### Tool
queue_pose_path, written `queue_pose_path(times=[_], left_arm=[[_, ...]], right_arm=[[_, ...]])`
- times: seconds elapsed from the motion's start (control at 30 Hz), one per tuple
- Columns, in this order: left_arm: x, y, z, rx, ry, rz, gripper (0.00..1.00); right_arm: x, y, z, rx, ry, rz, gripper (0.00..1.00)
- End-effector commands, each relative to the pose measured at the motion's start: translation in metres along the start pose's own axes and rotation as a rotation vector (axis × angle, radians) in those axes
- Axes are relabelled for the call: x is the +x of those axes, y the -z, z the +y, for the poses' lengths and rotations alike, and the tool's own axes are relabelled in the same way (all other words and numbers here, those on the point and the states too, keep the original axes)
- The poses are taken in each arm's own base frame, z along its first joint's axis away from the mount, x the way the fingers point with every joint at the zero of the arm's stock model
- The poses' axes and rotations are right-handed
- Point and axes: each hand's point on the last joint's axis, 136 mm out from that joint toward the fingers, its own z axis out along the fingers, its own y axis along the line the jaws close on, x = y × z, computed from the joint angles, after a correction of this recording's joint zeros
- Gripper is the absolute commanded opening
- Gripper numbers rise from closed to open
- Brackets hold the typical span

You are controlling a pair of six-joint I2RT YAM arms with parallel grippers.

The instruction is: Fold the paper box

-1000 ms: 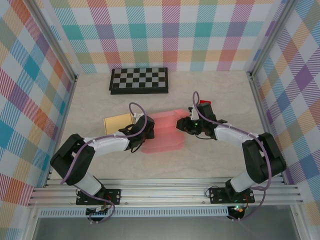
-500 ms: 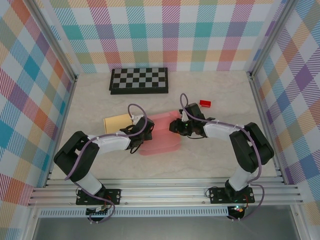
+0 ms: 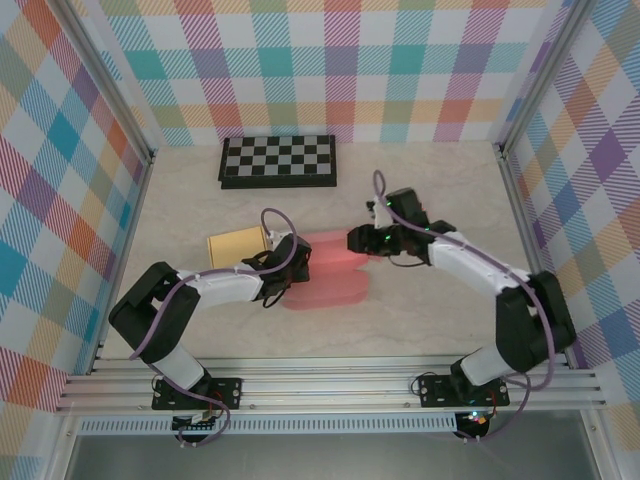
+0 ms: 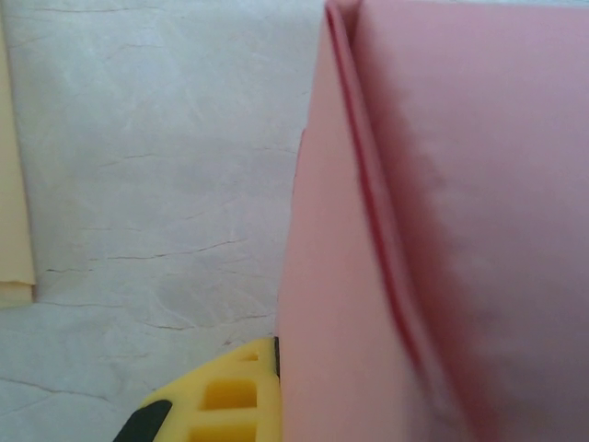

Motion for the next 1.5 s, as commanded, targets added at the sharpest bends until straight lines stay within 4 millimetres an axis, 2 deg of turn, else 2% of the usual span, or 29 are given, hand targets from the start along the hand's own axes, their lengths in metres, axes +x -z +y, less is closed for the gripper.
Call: queue_pose_path(times=[0.0, 0.1, 0.2, 0.27, 0.4, 0.5, 0.57, 0.7, 0.8, 1.07, 1.13, 1.27, 1.37, 1.47], left_arm=[[-0.009, 0.004, -0.010, 0.035, -0.024, -0.023, 0.00], [-0.013, 0.007, -0.017, 0.073, -0.049, -0.031, 0.00], [-0.020, 0.013, -0.027, 0.139, -0.084, -0.054, 0.00], [-0.025, 0.019, -0.031, 0.173, -0.097, -0.074, 0.00], [-0.031, 0.028, -0.035, 0.220, -0.110, -0.097, 0.00], [-0.033, 0.031, -0.034, 0.239, -0.112, -0.108, 0.00], [-0.033, 0.032, -0.033, 0.243, -0.108, -0.108, 0.00], [-0.030, 0.030, -0.033, 0.254, -0.106, -0.098, 0.00], [-0.029, 0.028, -0.033, 0.252, -0.096, -0.093, 0.00], [-0.026, 0.020, -0.037, 0.264, -0.071, -0.068, 0.00], [-0.025, 0.019, -0.037, 0.260, -0.065, -0.061, 0.00], [-0.023, 0.017, -0.035, 0.257, -0.060, -0.042, 0.00], [-0.023, 0.018, -0.034, 0.261, -0.059, -0.030, 0.00], [-0.022, 0.015, -0.024, 0.224, -0.051, -0.006, 0.00]], right_arm=[[-0.009, 0.051, -0.013, 0.032, 0.150, -0.020, 0.44], [-0.016, 0.074, -0.046, 0.175, 0.319, -0.055, 0.48], [-0.017, 0.078, -0.089, 0.339, 0.491, -0.050, 0.48], [-0.020, 0.075, -0.097, 0.324, 0.547, -0.075, 0.48], [-0.008, 0.055, -0.082, 0.155, 0.741, -0.061, 0.47], [0.002, 0.042, -0.081, 0.077, 0.770, -0.016, 0.45], [0.006, 0.038, -0.071, -0.002, 0.786, -0.008, 0.44], [0.009, 0.042, -0.044, -0.148, 0.825, -0.052, 0.44], [0.020, 0.049, -0.017, -0.292, 0.839, -0.064, 0.43], [0.045, 0.044, 0.013, -0.444, 0.849, 0.012, 0.42], [0.046, 0.045, 0.012, -0.439, 0.860, 0.015, 0.43], [0.043, 0.039, -0.003, -0.352, 0.889, 0.044, 0.43], [0.044, 0.031, -0.023, -0.255, 0.909, 0.071, 0.45], [0.046, 0.025, -0.045, -0.176, 0.918, 0.099, 0.46]])
